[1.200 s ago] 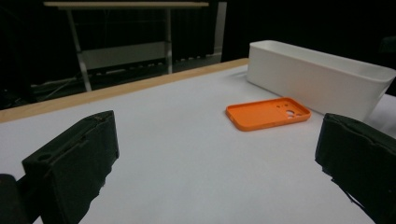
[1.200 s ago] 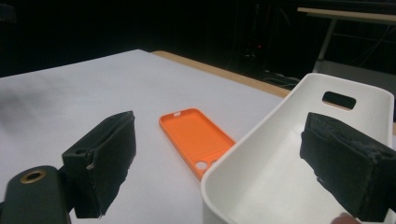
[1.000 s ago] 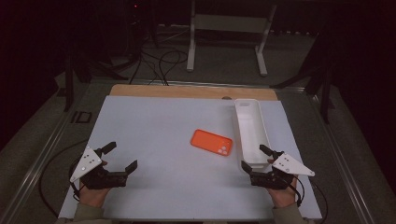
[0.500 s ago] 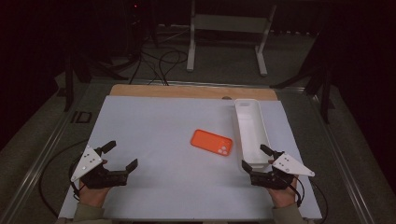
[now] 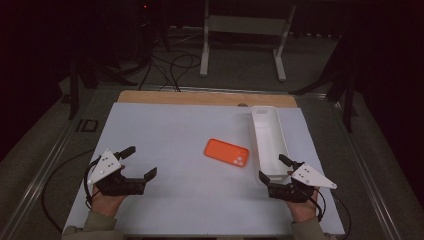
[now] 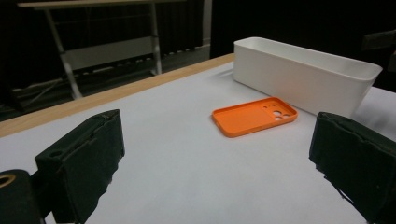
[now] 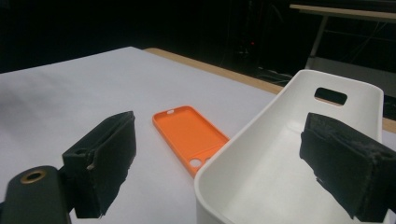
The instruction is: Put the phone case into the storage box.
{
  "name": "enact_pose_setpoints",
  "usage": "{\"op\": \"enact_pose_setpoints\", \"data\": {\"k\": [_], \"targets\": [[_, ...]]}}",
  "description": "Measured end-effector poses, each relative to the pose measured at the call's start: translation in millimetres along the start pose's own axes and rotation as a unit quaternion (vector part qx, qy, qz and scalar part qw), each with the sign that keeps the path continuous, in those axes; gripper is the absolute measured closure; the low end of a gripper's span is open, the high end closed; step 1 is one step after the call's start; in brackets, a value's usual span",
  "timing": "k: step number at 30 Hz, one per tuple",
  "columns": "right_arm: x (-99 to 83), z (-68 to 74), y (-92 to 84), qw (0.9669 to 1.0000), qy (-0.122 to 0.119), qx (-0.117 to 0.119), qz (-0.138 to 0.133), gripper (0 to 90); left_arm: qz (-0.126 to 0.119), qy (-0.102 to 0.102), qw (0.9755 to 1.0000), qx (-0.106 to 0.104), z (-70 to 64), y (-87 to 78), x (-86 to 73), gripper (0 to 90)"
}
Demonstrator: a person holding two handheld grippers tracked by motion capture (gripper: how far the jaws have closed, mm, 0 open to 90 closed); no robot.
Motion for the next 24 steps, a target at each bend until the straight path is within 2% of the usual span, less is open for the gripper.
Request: {"op": "enact_pose_setpoints", "data": {"k": [9,18,24], "targets": [[0.2,0.2,-0.2,1.0,0.0,-0.001,0.0,10.5,0.008,0.006,0.9997,-0.021,-3.0,17.4,12.5,3.3],[0.4,-0.8,-1.6,1.0,0.006,-0.002,-0.004,10.4,0.01,0.015,0.9991,-0.038,-7.6,42.0,27.7,3.0],[0.5,-1.9,-1.7,0.9999,0.007,-0.004,-0.006,10.5,0.019,0.021,0.9986,-0.045,-11.8,58.3,32.0,3.0]]}}
Point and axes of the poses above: each handheld gripper's, and its own axes: y roughly forward along the jaws, x roughly out of its top, z roughly to its left, the point moved 3 cm from there along y, roughly forward along the jaws, and after that the axes turned 8 degrees about z, right-handed, at the moved point
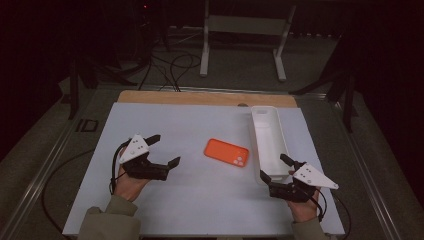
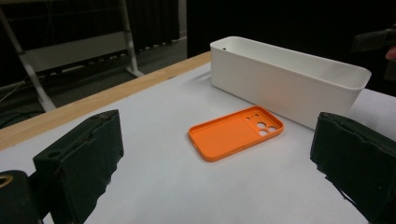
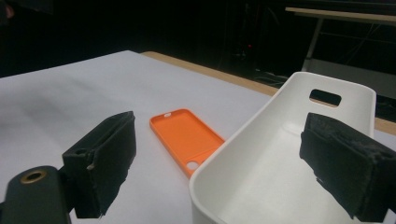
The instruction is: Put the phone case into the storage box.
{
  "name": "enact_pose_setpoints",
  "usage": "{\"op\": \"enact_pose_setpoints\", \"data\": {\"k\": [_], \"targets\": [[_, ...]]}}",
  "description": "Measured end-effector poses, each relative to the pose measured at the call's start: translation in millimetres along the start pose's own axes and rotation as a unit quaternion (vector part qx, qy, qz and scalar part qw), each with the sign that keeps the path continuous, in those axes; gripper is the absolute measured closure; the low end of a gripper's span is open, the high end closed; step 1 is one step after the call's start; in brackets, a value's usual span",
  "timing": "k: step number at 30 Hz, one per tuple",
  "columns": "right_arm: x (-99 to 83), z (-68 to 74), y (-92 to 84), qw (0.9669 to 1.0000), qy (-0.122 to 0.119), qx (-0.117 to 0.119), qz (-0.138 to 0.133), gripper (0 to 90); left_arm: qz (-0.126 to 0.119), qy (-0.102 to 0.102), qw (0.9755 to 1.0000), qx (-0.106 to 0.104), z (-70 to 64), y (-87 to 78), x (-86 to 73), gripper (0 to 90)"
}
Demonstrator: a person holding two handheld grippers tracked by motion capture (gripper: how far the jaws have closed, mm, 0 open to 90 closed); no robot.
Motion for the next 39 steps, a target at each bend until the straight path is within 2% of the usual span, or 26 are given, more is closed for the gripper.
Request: {"op": "enact_pose_setpoints", "data": {"k": [8,15,26,36,39], "targets": [[0.2,-0.3,0.8,1.0,-0.002,-0.003,0.001,10.5,0.002,0.003,1.0,-0.005,-0.1,14.6,5.4,3.1],[0.5,-0.7,1.0,1.0,-0.003,-0.006,0.001,10.5,0.005,-0.006,0.9999,-0.006,4.1,24.3,5.6,3.1],[0.5,-1.4,1.0,0.9999,-0.004,-0.01,0.001,10.5,0.015,-0.003,0.9999,-0.005,5.5,39.5,8.2,3.1],[5.1,-1.3,-3.1,0.9997,-0.005,-0.021,-0.011,10.6,0.017,0.002,0.9997,0.016,4.6,61.3,13.2,3.1],[5.1,-2.1,-2.9,0.9997,-0.007,-0.022,-0.01,10.6,0.022,0.003,0.9997,0.013,5.4,66.9,14.1,3.2]]}}
Point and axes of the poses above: each handheld gripper's, and its own axes: y roughly forward along the jaws, x roughly out of its top, z roughly to its left, the point moved 3 cm from there along y, roughly forward along the jaws, and after that the axes turned 8 degrees about z, right-handed, at the moved point
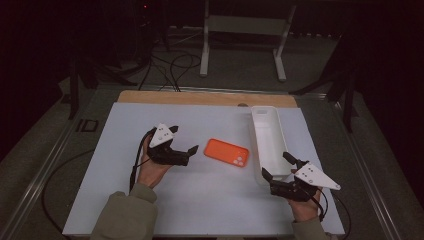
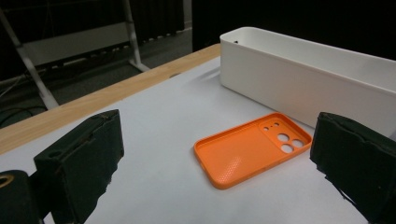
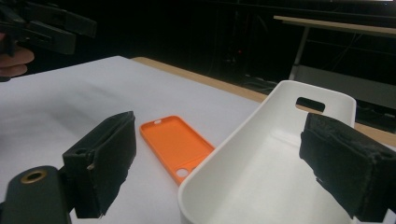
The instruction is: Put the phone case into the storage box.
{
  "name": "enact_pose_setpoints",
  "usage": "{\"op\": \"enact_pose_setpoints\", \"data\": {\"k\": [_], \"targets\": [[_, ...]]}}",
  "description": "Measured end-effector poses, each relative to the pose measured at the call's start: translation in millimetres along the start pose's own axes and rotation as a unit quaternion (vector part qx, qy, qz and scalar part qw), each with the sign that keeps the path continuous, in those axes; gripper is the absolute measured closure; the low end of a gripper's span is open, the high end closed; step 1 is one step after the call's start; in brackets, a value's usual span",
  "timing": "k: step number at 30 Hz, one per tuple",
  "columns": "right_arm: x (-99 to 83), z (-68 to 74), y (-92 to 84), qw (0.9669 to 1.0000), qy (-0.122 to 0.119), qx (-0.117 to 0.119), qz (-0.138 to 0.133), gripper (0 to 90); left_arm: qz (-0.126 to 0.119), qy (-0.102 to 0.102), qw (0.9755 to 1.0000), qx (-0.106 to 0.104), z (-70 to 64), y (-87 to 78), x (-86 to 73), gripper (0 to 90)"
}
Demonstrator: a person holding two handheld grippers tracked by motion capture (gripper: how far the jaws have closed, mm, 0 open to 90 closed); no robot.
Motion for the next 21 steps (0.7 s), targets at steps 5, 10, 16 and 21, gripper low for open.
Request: {"op": "enact_pose_setpoints", "data": {"k": [5,10,16,21], "targets": [[1.0,-0.4,-1.1,1.0,0.001,-0.004,-0.003,10.6,0.009,0.005,1.0,0.0,-0.5,9.5,2.7,3.4],[1.9,-0.7,-1.2,1.0,0.0,-0.005,-0.003,10.6,0.017,0.005,0.9998,-0.001,-2.2,20.2,3.4,3.3],[3.4,-0.2,-2.6,1.0,0.001,-0.008,-0.006,10.7,0.027,0.006,0.9996,0.005,0.1,32.2,2.2,3.2],[3.5,-0.5,-2.6,0.9999,0.001,-0.009,-0.005,10.7,0.036,0.003,0.9993,0.009,1.5,42.6,1.4,3.3]]}}
Point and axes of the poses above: each handheld gripper's, and its own axes: y roughly forward along the jaws, x roughly out of its top, z roughly to its left, the point moved 3 cm from there along y, roughly forward along the jaws, and after that the axes turned 8 degrees about z, right-handed, at the moved point
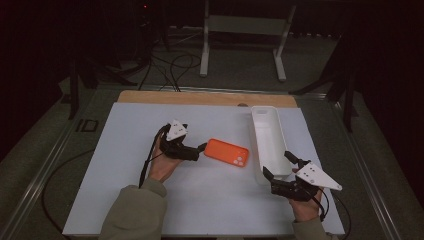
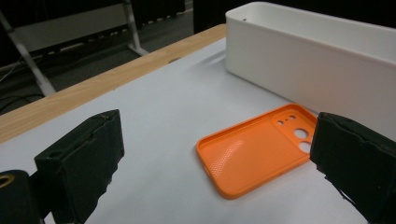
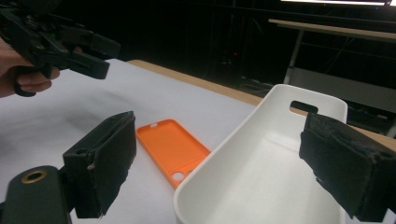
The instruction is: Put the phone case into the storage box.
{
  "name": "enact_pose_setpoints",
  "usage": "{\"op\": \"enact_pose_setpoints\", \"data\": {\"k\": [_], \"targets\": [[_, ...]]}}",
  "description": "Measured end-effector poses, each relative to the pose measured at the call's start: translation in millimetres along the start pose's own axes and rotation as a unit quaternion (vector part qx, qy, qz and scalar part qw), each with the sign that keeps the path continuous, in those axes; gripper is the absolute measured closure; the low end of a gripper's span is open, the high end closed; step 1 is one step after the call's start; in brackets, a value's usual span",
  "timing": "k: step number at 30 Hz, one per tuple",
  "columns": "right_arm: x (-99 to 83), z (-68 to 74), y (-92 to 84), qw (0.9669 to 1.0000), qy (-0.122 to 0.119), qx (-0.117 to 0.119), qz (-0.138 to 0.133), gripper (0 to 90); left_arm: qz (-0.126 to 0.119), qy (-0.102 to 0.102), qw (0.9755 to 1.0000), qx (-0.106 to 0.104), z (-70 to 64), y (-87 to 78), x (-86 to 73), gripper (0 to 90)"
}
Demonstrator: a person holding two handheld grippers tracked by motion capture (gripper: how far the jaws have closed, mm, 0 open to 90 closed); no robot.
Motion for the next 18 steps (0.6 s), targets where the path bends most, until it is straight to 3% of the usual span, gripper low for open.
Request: {"op": "enact_pose_setpoints", "data": {"k": [10,13,18], "targets": [[0.7,-0.5,-0.8,1.0,-0.001,0.0,-0.001,10.7,0.024,-0.011,0.9996,-0.006,-1.8,23.7,0.6,5.0],[0.8,-1.1,-1.1,1.0,0.0,0.0,-0.002,10.7,0.035,-0.013,0.9993,0.003,-4.0,29.2,0.3,8.4],[0.1,-1.1,-0.6,1.0,0.0,-0.001,0.0,10.7,0.048,-0.011,0.9988,0.001,-9.0,37.3,1.5,19.0]]}}
Point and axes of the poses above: each handheld gripper's, and its own axes: y roughly forward along the jaws, x roughly out of its top, z roughly to its left, the point moved 3 cm from there along y, roughly forward along the jaws, and after that the axes turned 8 degrees about z, right-handed, at the moved point
